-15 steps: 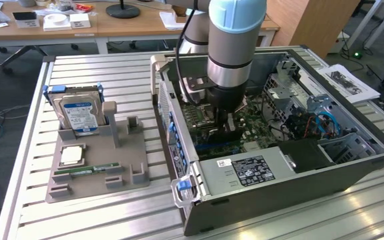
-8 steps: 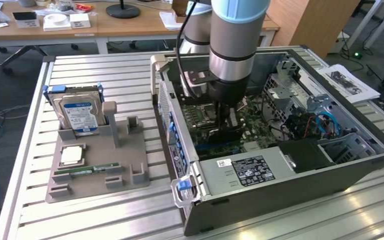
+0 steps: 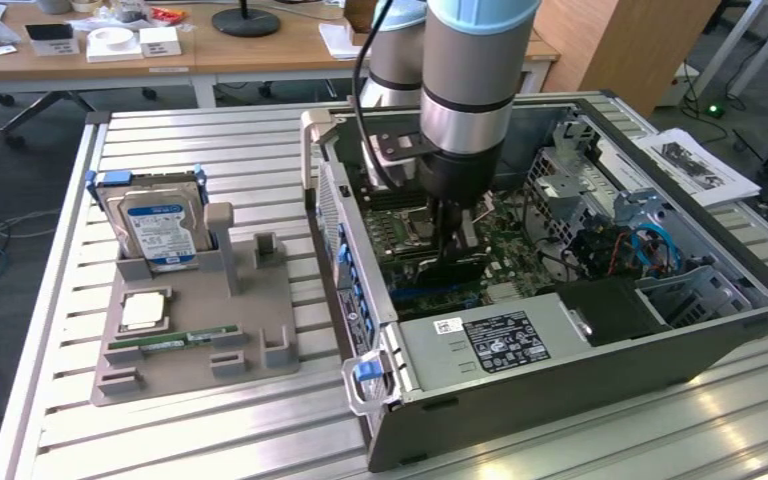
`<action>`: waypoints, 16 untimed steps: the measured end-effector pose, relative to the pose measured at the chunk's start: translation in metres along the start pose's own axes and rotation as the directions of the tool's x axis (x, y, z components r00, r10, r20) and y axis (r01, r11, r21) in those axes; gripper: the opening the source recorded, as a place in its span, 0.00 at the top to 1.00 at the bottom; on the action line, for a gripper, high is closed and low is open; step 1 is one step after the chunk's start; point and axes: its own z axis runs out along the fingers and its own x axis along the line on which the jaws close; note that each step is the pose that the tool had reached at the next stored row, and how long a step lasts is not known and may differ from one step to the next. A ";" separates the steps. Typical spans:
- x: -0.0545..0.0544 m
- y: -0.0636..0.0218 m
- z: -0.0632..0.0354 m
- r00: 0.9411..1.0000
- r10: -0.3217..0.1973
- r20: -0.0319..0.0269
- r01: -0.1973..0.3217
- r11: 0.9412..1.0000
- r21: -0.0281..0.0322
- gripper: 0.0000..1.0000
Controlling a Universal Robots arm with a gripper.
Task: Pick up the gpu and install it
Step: 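Insert the gpu into the slot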
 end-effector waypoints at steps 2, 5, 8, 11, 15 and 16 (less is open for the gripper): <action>0.000 -0.0004 -0.0024 1.000 0.000 0.000 0.000 1.000 0.000 0.66; -0.001 -0.0011 -0.0073 1.000 0.000 -0.002 0.000 1.000 0.000 0.66; -0.001 -0.0018 -0.0128 1.000 0.000 -0.003 0.000 1.000 0.000 0.66; -0.001 -0.0024 -0.0164 1.000 -0.001 -0.006 0.001 1.000 0.000 0.66; -0.001 -0.0024 -0.0169 1.000 -0.001 -0.010 0.001 1.000 0.001 0.66; -0.001 -0.0025 -0.0170 1.000 -0.001 -0.010 0.002 1.000 0.001 0.66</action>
